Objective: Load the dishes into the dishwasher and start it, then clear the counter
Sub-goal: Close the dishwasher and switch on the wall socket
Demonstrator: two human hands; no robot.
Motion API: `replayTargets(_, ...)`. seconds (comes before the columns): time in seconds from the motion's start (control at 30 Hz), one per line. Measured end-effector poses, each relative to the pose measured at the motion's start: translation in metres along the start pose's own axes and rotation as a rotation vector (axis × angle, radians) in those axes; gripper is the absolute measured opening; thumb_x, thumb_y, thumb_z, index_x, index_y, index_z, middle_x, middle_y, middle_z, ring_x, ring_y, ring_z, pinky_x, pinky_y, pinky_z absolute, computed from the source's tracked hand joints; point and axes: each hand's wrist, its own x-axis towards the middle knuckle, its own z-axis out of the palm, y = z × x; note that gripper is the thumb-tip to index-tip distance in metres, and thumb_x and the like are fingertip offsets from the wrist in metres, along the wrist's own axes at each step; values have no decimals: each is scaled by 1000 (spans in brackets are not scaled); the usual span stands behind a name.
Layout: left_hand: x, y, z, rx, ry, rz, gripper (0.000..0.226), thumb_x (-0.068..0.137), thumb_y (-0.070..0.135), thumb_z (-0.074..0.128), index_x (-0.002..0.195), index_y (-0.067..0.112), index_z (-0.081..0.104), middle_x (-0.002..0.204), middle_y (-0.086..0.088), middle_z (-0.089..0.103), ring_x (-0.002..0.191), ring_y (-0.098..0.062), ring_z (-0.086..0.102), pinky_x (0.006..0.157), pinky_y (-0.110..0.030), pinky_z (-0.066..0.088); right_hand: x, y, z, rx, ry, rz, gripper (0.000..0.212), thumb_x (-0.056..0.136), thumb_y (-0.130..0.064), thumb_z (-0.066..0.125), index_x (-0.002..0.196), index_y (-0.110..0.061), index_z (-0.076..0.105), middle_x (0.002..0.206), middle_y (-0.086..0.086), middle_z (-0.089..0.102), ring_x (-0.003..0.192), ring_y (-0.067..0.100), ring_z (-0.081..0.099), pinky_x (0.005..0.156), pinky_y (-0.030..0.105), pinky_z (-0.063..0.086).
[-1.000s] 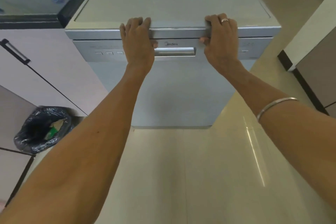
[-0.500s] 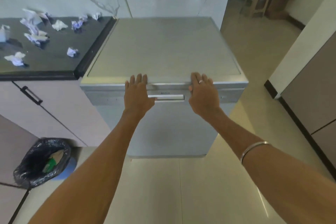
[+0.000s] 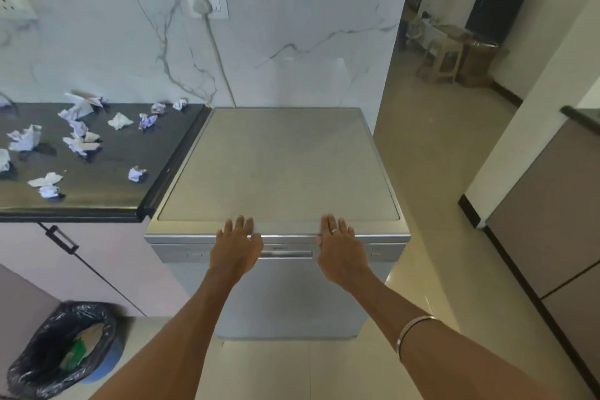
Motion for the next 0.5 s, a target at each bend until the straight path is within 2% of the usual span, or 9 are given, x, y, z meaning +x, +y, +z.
replayTargets(0.2,5,-1,-7,28,-73,-17,51,106,13,19,157,9,15,164,-12,11,150,-36,9,122,-50,14,7,1,-12,-19,-110,6,57,106,-26,22,157,-4,6,165,10,9,150,32,13,120,43,16)
replayTargets(0.37,2,-2,-21,-38,-149,-67,50,106,15,18,156,10,18,164,-10,15,150,-33,14,121,-48,18,5,-10,-25,-20,-171,53,55,106,-27,23,155,-5,14,163,10,17,147,32,23,114,43,28)
replayTargets(0.43,1,1,-31,-55,-183,-103,49,106,17,19,154,8,24,161,-12,23,147,-35,23,118,-47,23,8,-14,-37,1,-218,76,52,106,-26,26,151,-2,24,158,13,28,141,33,34,108,43,36)
replayTargets(0.5,0,8,-45,-87,-183,-142,45,106,16,23,147,3,35,150,-18,39,138,-39,37,113,-48,31,16,-16,-49,-1,-228,78,43,104,-26,32,139,-4,41,143,14,45,129,33,48,101,40,42)
